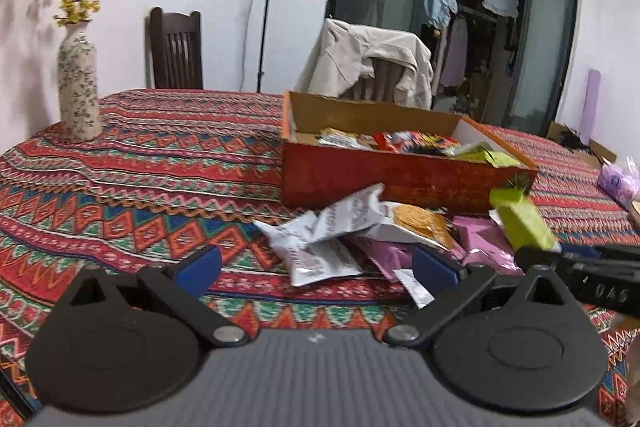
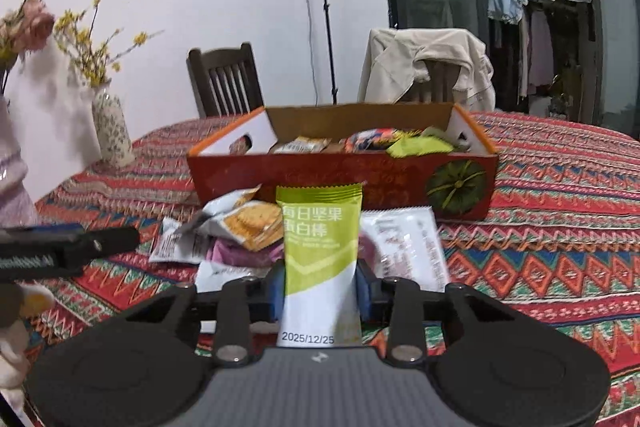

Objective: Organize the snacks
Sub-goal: 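Grasp a white sachet with the left tool while the right tool holds the green bar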

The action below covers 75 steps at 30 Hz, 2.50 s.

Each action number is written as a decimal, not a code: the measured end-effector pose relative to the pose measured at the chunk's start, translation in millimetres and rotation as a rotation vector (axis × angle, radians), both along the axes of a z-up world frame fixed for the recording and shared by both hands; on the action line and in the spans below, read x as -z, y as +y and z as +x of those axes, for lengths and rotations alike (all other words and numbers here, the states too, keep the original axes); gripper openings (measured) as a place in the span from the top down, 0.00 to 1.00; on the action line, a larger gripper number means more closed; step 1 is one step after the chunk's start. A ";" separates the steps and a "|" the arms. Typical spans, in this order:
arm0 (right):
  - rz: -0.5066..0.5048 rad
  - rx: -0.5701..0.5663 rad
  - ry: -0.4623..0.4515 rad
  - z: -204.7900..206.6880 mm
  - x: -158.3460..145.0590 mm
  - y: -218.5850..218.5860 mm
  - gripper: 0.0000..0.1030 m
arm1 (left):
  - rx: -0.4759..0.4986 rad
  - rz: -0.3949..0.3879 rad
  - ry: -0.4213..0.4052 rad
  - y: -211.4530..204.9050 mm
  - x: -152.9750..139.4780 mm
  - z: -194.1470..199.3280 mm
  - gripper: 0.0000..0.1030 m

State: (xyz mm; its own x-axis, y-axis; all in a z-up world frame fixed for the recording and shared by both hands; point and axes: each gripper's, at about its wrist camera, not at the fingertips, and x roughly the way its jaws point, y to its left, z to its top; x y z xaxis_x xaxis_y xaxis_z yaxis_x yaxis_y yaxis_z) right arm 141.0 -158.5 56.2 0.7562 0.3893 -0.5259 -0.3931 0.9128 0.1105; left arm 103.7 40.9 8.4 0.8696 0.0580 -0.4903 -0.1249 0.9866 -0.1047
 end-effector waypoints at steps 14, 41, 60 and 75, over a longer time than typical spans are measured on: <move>0.036 0.082 -0.022 9.9 0.5 -41.7 0.67 | 0.149 0.055 0.141 -78.6 20.9 47.4 0.00; 0.066 0.076 0.013 17.3 18.5 -47.0 0.67 | 0.061 0.094 0.230 -102.2 39.9 69.6 0.00; 0.066 0.061 0.008 4.2 16.3 -42.2 0.67 | 0.087 0.054 0.175 -64.2 29.4 33.0 0.79; 0.051 0.055 0.001 -3.3 11.3 -41.2 0.66 | 0.093 0.057 0.110 -51.0 18.2 15.2 0.87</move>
